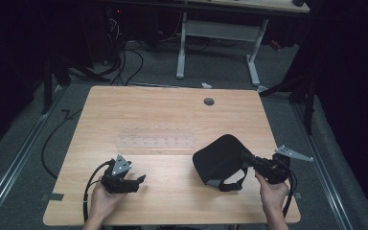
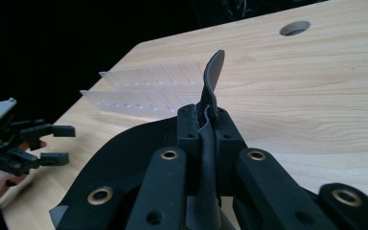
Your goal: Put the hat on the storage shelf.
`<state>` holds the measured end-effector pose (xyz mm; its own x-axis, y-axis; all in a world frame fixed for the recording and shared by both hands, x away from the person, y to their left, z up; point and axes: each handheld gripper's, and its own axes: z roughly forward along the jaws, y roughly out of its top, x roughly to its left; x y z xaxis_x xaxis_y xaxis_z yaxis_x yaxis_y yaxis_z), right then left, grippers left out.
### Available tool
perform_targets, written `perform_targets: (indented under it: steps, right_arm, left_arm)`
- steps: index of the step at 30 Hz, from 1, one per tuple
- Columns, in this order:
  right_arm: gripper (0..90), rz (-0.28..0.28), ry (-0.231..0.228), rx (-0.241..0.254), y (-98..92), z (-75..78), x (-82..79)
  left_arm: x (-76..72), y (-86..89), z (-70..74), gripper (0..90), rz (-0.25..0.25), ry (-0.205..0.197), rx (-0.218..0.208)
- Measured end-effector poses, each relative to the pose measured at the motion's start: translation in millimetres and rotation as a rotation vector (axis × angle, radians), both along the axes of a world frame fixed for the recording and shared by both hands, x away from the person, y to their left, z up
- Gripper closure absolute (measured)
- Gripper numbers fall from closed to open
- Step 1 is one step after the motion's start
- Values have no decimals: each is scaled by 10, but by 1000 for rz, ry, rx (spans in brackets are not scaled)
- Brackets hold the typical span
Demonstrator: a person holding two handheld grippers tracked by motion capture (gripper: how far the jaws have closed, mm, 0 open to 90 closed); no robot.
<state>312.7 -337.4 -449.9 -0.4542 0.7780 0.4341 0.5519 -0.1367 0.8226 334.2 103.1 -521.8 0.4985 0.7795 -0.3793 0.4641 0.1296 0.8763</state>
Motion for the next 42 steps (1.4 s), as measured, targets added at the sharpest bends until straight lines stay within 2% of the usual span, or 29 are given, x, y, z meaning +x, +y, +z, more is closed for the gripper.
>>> perform_targets:
  steps: [7, 10, 15, 18, 24, 28, 32, 37, 39, 42]
  right_arm:
    - [855, 37, -21, 15, 121, 41, -66]
    - [855, 59, -40, 21, 204, 56, -78]
    - [855, 102, -52, 14, 368, 107, -59]
    - [854, 125, -61, 13, 463, 129, -36]
    - [854, 139, -67, -5, 626, 122, -25]
    - [854, 153, -67, 3, 702, 109, 3]
    - [853, 172, -65, 11, 779, 96, 23]
    - [852, 194, -61, 21, 850, 89, 28]
    - [852, 199, -53, 20, 870, 87, 34]
    - [851, 202, -44, 13, 895, 82, 45]
  left_arm:
    - [-102, -181, 154, 242, -51, -5, -12]
    - [-164, -273, 221, 240, -80, -29, -14]
    - [-256, -401, 340, 240, -126, -61, -49]
    - [-293, -460, 380, 242, -154, -67, -61]
    - [-313, -511, 371, 242, -175, -72, -62]
    - [-339, -518, 401, 242, -188, -85, -73]
    - [-350, -517, 465, 247, -195, -85, -121]
    - [-354, -566, 501, 249, -196, -109, -95]
    - [-348, -595, 499, 251, -178, -123, -53]
    - [-354, -622, 487, 255, -182, -135, -35]
